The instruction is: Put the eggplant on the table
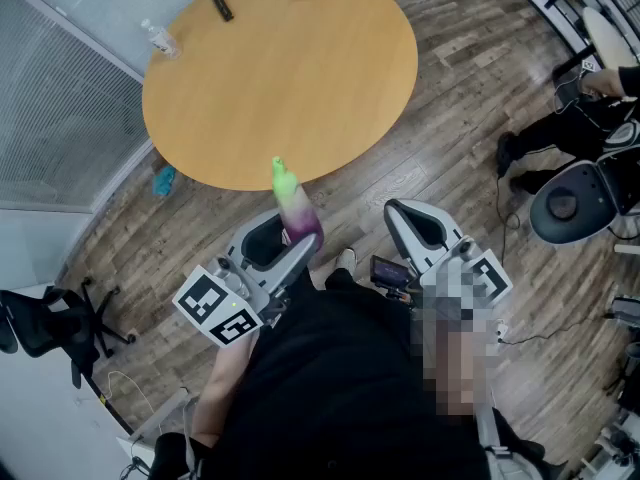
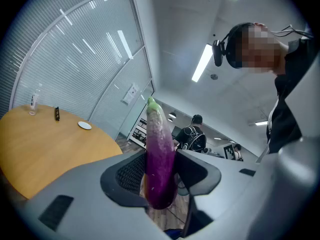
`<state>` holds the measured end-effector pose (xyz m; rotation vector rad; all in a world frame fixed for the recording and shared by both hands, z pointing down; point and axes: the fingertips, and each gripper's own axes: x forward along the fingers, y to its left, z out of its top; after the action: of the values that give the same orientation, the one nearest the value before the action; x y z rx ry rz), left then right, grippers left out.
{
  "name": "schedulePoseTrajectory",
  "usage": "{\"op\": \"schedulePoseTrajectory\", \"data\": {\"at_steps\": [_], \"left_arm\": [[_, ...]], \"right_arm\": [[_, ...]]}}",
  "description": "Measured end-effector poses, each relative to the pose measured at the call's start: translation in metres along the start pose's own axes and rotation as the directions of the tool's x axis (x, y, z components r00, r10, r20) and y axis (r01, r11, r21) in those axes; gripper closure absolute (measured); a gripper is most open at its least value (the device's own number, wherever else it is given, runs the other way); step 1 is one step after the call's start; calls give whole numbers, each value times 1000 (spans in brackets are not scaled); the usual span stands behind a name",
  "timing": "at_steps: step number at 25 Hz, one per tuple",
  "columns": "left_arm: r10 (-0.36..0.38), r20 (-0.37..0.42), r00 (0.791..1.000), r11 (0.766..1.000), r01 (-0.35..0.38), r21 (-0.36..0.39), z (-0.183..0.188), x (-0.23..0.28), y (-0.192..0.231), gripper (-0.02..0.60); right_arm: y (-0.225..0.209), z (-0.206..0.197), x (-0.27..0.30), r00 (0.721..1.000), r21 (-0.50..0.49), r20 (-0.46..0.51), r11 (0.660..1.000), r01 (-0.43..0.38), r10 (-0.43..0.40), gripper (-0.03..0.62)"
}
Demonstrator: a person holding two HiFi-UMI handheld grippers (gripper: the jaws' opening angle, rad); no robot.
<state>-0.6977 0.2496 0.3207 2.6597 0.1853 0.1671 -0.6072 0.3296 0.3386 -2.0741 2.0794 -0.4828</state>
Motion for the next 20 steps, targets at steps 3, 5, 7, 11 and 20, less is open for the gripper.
{"op": "schedulePoseTrajectory", "data": {"at_steps": [3, 5, 7, 11, 20], "left_arm": [[-11, -7, 1000, 1000, 11, 11, -6, 5, -9, 376], [-19, -9, 1000, 1000, 19, 13, -9, 8, -14, 376], [-27, -12, 1000, 999, 27, 18, -11, 11, -19, 376], [-38, -15, 999, 999, 38, 25, -13, 15, -27, 376], [-32, -23, 999, 999, 32, 7, -13, 20, -31, 376]], "right_arm": [[-3, -1, -7, 1000, -9, 11, 1000, 6, -6, 577], [-5, 1, -12, 999, -13, 33, 1000, 20, -20, 577], [-6, 3, -17, 998, -6, 56, 1000, 31, -31, 577], [-10, 0, -27, 997, -3, 56, 999, 47, -47, 577], [-7, -10, -28, 998, 22, 57, 999, 30, -31, 577]]}}
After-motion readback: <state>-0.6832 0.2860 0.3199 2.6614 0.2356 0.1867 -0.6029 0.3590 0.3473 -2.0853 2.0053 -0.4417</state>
